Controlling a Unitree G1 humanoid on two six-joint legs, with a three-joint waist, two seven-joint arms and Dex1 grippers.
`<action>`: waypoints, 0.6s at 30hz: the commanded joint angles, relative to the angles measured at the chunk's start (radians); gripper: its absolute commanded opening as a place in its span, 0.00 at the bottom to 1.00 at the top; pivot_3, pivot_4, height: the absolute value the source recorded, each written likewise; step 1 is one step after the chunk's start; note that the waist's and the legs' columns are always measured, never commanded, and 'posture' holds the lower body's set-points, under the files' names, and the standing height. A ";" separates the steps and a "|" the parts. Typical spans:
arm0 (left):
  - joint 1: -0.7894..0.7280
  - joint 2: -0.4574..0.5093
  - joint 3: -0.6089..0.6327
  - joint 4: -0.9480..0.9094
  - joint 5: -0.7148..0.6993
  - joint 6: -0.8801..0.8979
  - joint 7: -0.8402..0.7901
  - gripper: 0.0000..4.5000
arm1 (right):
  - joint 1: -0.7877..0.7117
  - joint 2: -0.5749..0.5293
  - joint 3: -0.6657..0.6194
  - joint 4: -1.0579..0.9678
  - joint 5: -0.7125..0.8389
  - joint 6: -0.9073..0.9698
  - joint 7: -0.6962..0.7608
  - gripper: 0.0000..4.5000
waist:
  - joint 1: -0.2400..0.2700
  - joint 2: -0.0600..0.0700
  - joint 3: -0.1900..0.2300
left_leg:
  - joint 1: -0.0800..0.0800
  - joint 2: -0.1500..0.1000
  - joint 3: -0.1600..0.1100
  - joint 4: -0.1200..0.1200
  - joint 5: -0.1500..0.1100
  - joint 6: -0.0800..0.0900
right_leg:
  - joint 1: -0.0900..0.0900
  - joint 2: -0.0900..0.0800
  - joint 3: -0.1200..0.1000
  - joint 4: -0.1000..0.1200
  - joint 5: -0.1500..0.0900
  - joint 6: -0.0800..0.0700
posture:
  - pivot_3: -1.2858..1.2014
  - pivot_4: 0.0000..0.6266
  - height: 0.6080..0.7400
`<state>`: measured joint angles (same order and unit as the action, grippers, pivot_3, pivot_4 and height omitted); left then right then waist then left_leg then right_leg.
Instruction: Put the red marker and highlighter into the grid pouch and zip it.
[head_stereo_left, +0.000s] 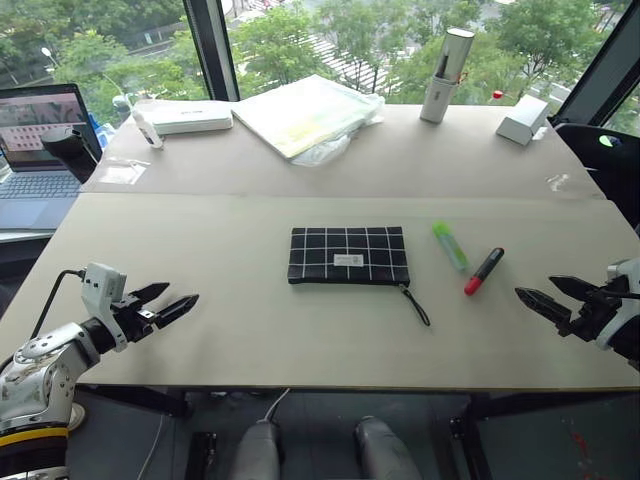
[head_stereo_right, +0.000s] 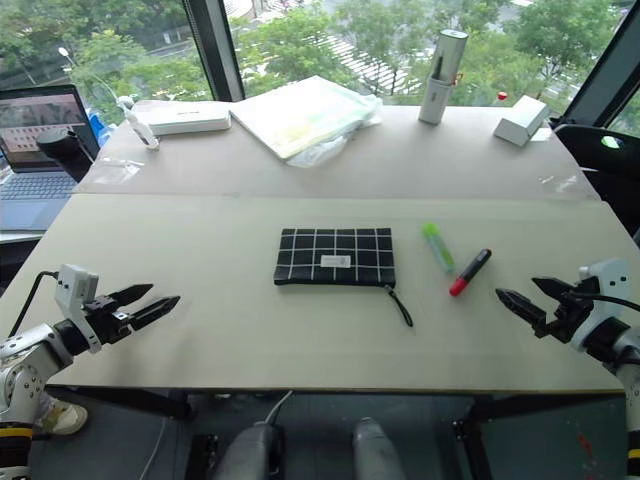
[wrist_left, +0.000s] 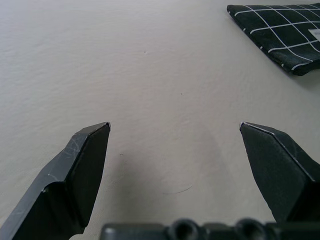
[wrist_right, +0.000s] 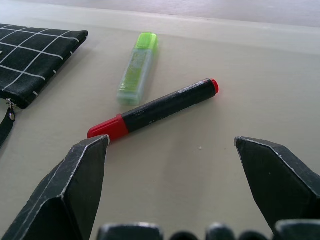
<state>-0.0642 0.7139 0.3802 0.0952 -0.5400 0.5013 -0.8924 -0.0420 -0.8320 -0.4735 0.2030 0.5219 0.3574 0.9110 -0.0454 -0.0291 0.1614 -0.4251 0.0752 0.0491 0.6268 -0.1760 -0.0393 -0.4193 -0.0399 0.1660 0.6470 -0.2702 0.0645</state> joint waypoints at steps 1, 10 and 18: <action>-0.029 0.000 -0.002 -0.022 -0.010 -0.017 -0.011 1.00 | 0.008 0.010 -0.008 -0.018 -0.017 -0.018 -0.019 0.99 | 0.000 0.000 0.000 | 0.000 0.000 0.000 0.000 0.000 0.000 | 0.000 0.000 0.000 0.000 0.000 0.000 | 0.52 0.24 1.00; -0.121 0.014 -0.085 0.078 0.038 -0.124 -0.142 1.00 | 0.002 0.047 -0.024 -0.050 -0.006 -0.031 -0.041 0.94 | -0.001 -0.002 0.000 | -0.001 0.000 -0.002 0.001 0.000 0.000 | 0.001 0.000 -0.003 0.000 0.000 -0.001 | 0.52 0.24 1.00; -0.292 0.037 -0.247 0.298 0.262 -0.656 -0.316 1.00 | -0.077 0.078 0.026 -0.224 0.107 0.075 -0.033 0.38 | 0.002 -0.002 0.000 | -0.001 0.000 -0.003 0.001 0.000 -0.001 | 0.001 0.000 -0.003 0.000 0.001 -0.001 | 0.52 0.24 1.00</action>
<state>-0.3058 0.7512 0.1367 0.3776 -0.3041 -0.0471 -1.1921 -0.0966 -0.7555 -0.4518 0.0578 0.5805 0.4042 0.8712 -0.0429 -0.0309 0.1614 -0.4267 0.0751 0.0458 0.6276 -0.1755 -0.0399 -0.4186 -0.0399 0.1628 0.6475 -0.2695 0.0634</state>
